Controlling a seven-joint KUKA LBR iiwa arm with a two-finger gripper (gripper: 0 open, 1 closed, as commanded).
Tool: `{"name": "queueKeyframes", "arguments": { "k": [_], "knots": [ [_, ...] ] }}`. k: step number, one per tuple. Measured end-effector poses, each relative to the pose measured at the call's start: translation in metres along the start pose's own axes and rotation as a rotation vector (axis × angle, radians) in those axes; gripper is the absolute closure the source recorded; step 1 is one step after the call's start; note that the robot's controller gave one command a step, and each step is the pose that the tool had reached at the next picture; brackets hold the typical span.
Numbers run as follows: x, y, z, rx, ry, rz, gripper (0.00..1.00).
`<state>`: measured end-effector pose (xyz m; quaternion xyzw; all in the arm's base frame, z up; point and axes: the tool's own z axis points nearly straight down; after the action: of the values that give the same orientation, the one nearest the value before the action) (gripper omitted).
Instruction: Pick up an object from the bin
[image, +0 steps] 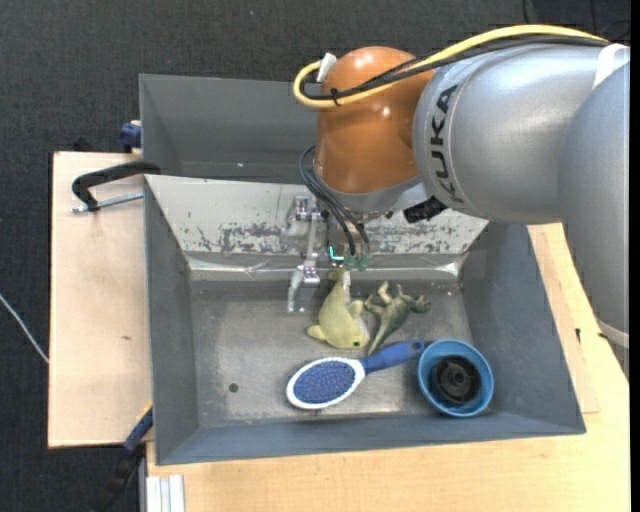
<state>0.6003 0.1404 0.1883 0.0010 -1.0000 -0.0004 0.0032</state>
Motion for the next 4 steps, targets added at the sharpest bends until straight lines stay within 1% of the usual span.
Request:
{"name": "queueKeyframes", "arguments": {
  "k": [1, 2, 3, 4],
  "knots": [
    [0.008, -0.027, 0.105, -0.003, -0.015, 0.04, 0.0],
    [0.039, -0.066, 0.113, -0.007, -0.026, -0.001, 0.0],
    [0.037, -0.111, 0.114, -0.005, -0.021, 0.02, 0.0],
    [0.036, -0.111, 0.112, -0.004, -0.026, 0.021, 1.0]
  ]
}}
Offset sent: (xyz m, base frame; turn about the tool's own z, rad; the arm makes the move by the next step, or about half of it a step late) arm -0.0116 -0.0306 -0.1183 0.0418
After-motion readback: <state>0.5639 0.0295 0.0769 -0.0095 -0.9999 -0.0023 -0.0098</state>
